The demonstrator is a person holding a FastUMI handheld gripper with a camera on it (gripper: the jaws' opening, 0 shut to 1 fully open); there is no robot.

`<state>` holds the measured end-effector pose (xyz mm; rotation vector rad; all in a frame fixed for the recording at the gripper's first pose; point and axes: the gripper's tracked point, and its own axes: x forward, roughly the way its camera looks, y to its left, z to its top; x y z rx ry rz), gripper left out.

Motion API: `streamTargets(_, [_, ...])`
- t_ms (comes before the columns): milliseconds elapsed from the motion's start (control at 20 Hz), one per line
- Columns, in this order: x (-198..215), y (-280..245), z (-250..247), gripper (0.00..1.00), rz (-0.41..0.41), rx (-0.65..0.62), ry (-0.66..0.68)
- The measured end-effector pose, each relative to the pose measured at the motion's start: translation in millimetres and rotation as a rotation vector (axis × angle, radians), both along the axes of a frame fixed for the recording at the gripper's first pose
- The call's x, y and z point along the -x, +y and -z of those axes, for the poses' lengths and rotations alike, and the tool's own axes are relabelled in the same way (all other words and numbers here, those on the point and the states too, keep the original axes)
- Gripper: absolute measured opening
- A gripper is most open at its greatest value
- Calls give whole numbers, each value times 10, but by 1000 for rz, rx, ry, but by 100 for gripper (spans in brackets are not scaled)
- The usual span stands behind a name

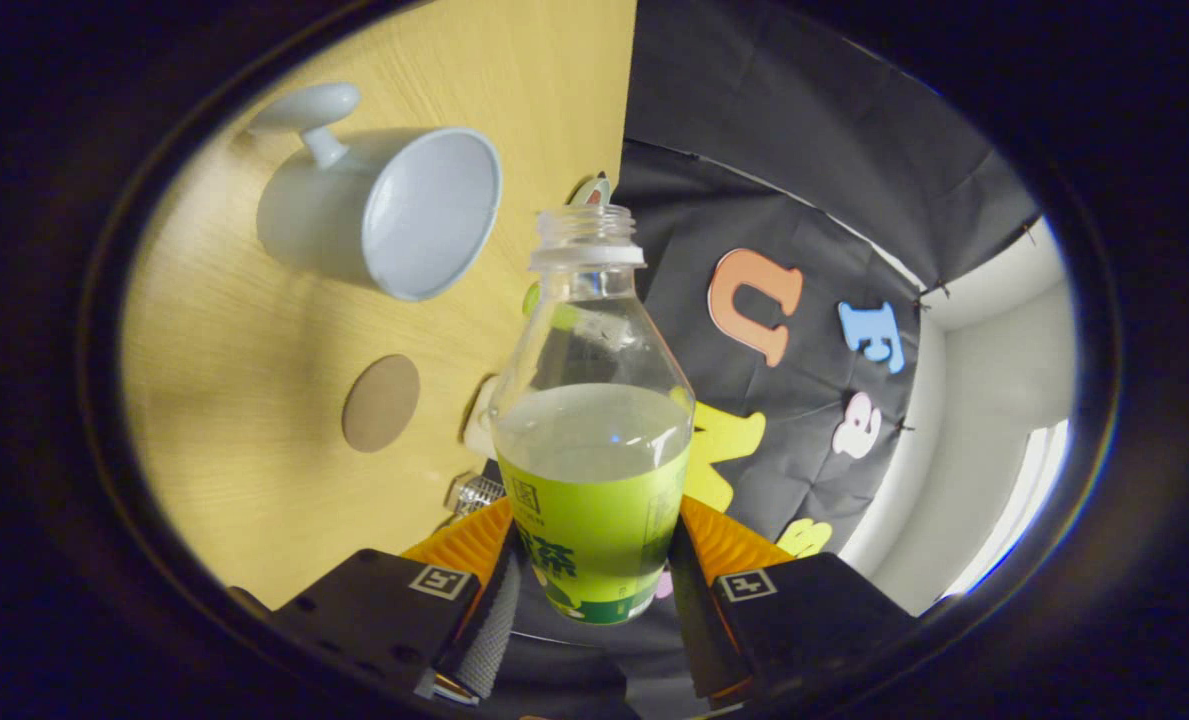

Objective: Take the bottle from table, then pour the juice into the cup, finally place the bottle on the coaster

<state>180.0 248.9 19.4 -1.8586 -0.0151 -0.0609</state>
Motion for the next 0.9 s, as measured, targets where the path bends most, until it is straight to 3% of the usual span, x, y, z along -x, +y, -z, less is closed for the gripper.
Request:
streamTargets(550, [218, 35, 657, 76, 7, -602, 292])
streamTargets(900, [180, 105, 623, 76, -3, -1012, 384])
